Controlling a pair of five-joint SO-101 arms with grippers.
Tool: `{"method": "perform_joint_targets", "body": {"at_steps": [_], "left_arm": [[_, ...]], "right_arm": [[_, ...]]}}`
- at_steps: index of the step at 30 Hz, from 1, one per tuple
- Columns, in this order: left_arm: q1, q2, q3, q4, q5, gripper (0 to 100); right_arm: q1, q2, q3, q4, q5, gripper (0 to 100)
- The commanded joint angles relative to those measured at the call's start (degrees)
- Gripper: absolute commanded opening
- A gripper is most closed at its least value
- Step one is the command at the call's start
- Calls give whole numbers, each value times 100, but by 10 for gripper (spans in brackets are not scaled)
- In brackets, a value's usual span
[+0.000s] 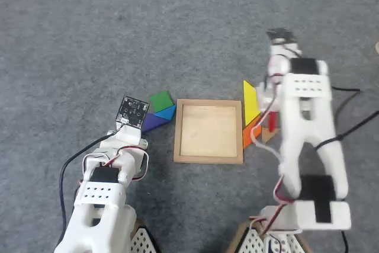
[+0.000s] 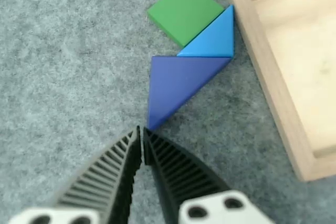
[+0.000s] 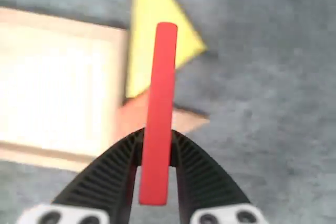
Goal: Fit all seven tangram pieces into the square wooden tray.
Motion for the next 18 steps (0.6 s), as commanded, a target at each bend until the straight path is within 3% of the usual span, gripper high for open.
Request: {"method": "perform_joint_targets", "body": {"at_steps": [1,4,12,18], "left_arm": [[0,9,-242,-88,9,14],[0,9,-242,-88,9,14],[0,9,-242,-88,9,14],[0,9,-242,-88,9,14]], "right_arm": [[-804,-479,-167,75,-633,8],[-1376,-356,-158,13,-1073,7],[-2114,673,-193,-734,-1020,7],[-2404,1200,-167,-1367,-1899,7]]}}
